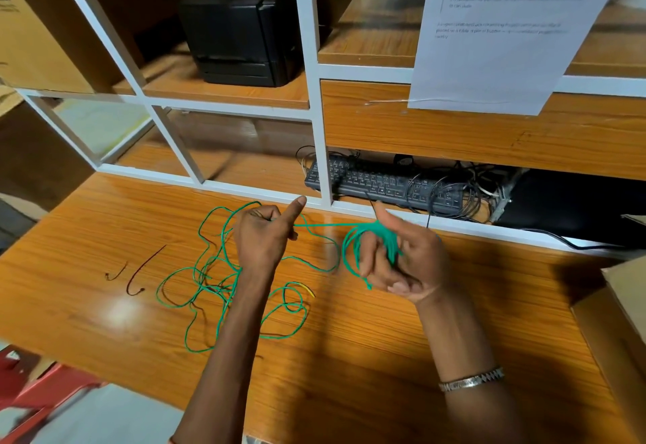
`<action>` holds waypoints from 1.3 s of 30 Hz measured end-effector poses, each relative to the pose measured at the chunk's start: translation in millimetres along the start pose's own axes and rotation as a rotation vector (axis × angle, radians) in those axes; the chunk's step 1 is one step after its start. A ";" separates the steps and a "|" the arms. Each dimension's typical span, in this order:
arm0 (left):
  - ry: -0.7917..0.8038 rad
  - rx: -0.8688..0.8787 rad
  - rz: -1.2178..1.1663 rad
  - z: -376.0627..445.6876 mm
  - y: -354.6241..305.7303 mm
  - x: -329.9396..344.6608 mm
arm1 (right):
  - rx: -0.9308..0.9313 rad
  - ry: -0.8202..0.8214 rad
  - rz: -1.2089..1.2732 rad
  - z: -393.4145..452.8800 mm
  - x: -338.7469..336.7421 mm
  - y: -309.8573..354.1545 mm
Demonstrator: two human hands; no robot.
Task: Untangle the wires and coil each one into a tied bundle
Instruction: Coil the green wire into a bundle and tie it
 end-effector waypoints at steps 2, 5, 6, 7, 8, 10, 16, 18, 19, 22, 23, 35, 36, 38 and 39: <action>-0.013 0.026 0.077 1.8 -3.3 -1.5 | -0.196 0.011 0.261 -4.2 -9.4 18.5; -0.018 0.050 0.144 0.2 -6.6 1.3 | -0.460 0.046 0.613 -12.9 -31.2 41.6; -0.004 0.041 0.161 -2.1 -5.3 2.5 | -0.549 -0.002 0.690 -19.0 -42.9 48.1; 0.004 0.013 0.175 -4.3 3.5 0.9 | -0.636 -0.089 0.751 -28.5 -58.2 53.2; -0.016 -0.014 0.172 -5.7 13.9 -5.1 | -0.711 -0.200 0.808 -40.3 -74.5 56.5; -0.054 -0.060 0.157 -6.7 35.5 -21.4 | -0.830 -0.357 0.907 -67.5 -98.2 61.4; -0.055 -0.032 -0.018 -14.5 9.3 -19.3 | -0.525 -1.061 0.198 -68.1 -120.7 45.4; -0.103 -0.007 -0.080 -13.1 -8.6 -18.8 | -0.171 -1.205 -0.094 -53.4 -127.4 20.2; -0.122 -0.019 -0.127 -10.4 -14.0 -20.2 | 0.004 -1.207 -0.198 -46.3 -125.7 7.9; -0.109 -0.141 -0.291 -1.0 -17.4 -13.7 | 0.390 -0.977 -0.552 -20.5 -99.3 -22.4; -0.092 -0.203 -0.325 1.4 -16.4 -8.2 | 0.460 -0.825 -0.605 -8.4 -81.1 -32.3; 0.140 -0.327 -0.304 -15.5 1.4 42.9 | -0.061 0.007 0.092 9.9 -2.1 7.5; 0.175 -0.329 -0.286 -18.3 0.7 49.2 | -0.182 0.017 0.259 7.2 -8.5 20.3; 0.290 -0.346 -0.256 -26.3 -4.2 64.2 | -0.378 0.019 0.575 2.5 -28.0 40.8; 0.364 -0.365 -0.249 -31.7 -6.2 71.1 | -0.468 -0.018 0.673 -0.3 -40.2 47.0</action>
Point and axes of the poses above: each hand's wrist, its own z-axis towards the middle knuckle, its own x-axis out of the palm, y = z × x, the point moved 10 cm from there along z, towards the middle knuckle, and after that the axes turned 9 degrees about x, right-handed, at the moved point
